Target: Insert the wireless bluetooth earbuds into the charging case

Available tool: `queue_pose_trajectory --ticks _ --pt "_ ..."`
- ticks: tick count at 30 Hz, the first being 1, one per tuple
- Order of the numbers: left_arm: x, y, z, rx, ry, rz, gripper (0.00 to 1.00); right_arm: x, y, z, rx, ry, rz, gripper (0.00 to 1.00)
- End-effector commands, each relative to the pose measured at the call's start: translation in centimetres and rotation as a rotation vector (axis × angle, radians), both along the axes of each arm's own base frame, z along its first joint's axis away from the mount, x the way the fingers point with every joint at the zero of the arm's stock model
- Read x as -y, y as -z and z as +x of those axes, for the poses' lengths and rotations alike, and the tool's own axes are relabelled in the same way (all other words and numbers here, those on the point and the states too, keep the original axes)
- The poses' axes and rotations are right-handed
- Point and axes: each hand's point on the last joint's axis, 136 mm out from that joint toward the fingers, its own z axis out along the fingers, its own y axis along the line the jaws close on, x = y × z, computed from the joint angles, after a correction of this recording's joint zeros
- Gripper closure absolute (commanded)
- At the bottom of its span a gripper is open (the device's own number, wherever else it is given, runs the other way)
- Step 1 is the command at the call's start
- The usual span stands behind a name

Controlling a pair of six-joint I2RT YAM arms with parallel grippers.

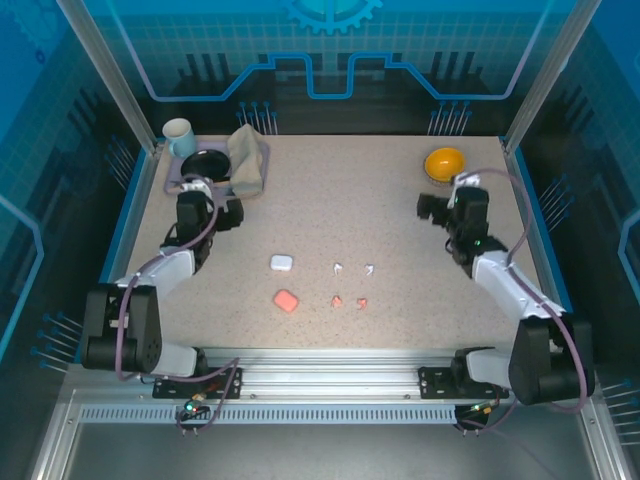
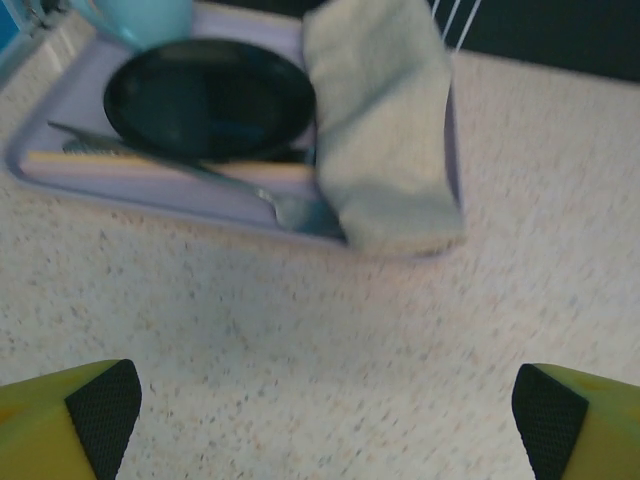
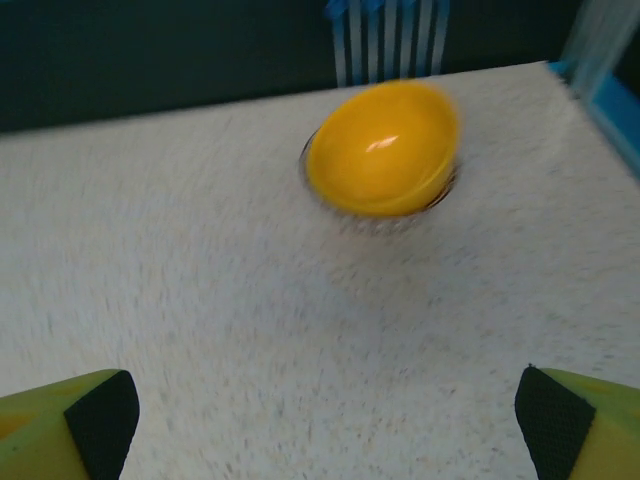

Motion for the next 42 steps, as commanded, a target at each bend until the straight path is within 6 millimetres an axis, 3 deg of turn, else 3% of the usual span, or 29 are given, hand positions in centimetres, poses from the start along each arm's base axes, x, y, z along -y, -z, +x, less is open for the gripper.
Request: queue_pose_trajectory --ticks 1,5,8,13,18,22,30,42 --pt "0.7 1.6 -3.5 -0.199 -0.094 -0.137 0.01 0.0 3.6 -4.5 -0.351 0.105 0.156 0.0" --pt "1.8 1.1 -5.4 -0.312 -0.156 -0.26 0.01 -7.1 2.9 -5.4 -0.43 -0.191 0.155 0.11" --pt "3.0 1.0 -6.8 -0.387 -0.168 -0.344 0.01 -13.2 3.3 -7.8 -0.521 -0.373 0.097 0.14" --pt "4.5 0.3 -8.3 -0.421 -0.168 -0.447 0.01 -22.6 6.3 -13.2 -0.734 -0.549 0.054 0.21" --pt "4.6 -0.6 -8.5 -0.412 -0.172 -0.461 0.01 -29.9 8.5 -17.1 -0.83 -0.655 -0.048 0.2" --pt "3.7 -1.2 -7.6 -0.418 -0.185 -0.427 0.01 -34.4 10.3 -19.1 -0.854 -0.774 -0.189 0.18" --pt "1.8 -1.3 -5.6 -0.428 -0.22 -0.468 0.01 -38.4 13.2 -21.2 -0.922 -0.888 -0.329 0.16" --pt "1.3 -1.6 -5.3 -0.421 -0.226 -0.494 0.01 -39.4 17.1 -20.1 -0.963 -0.853 -0.397 0.16"
